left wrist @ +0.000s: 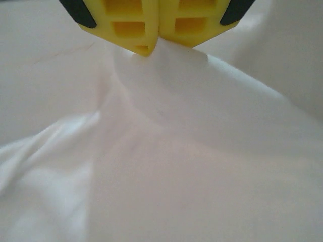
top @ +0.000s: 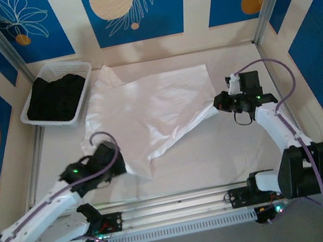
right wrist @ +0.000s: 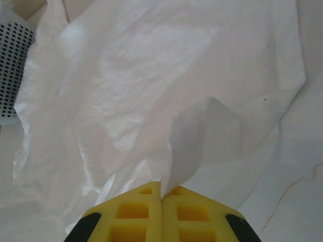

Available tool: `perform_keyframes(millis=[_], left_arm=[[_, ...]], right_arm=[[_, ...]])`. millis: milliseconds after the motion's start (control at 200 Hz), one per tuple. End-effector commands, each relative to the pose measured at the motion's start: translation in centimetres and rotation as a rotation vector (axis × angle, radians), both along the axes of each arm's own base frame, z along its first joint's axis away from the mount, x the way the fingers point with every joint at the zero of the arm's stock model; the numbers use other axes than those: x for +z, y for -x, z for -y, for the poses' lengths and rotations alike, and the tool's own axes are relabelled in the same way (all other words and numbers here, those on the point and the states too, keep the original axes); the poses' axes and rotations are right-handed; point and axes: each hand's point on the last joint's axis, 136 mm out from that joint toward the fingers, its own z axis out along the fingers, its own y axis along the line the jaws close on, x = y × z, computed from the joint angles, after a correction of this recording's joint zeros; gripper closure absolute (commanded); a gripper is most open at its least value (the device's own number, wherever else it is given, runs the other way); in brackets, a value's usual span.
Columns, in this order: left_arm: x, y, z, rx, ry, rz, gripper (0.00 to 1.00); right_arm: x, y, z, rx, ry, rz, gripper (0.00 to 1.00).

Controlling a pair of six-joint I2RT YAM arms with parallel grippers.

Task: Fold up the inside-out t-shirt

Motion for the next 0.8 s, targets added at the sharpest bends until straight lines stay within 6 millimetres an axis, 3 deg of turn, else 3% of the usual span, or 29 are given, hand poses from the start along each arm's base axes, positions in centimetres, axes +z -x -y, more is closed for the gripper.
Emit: perform_keyframes(millis=[0, 155, 255, 375, 460, 560, 685, 795], left_arm=[[11.1, -3.2, -3.4, 0.022, -0.103, 0.379, 1.00], [26.2, -2.2, -7.5, 0.094, -0.134, 0.757, 1.00], [33.9, -0.4, -10.0, 0.142, -0.153, 0.921, 1.00], [39.7, 0.8, -12.1, 0.198, -0.208, 1.025, 1.00], [41.5, -0.2, -12.3, 0.237, -0.294, 1.030, 1.00], [42.0, -2.7, -10.8, 0.239, -0.364, 1.009, 1.00], [41.3, -7.0, -9.1, 0.235, -0.393, 0.957, 1.00], [38.3, -13.2, -9.3, 0.236, -0.361, 0.828, 1.00]], right_arm=[[7.3, -0.9, 1.2, -0.045, 0.029, 0.193, 1.00], [14.7, 1.4, 2.9, -0.098, 0.088, 0.353, 1.00], [20.5, 4.1, 3.8, -0.133, 0.135, 0.488, 1.00], [26.7, 8.0, 4.4, -0.175, 0.190, 0.637, 1.00], [29.8, 9.8, 4.4, -0.187, 0.201, 0.719, 1.00], [31.1, 9.6, 4.2, -0.175, 0.193, 0.756, 1.00], [30.6, 6.4, 4.6, -0.179, 0.200, 0.743, 1.00], [29.5, 2.5, 5.0, -0.178, 0.209, 0.726, 1.00]])
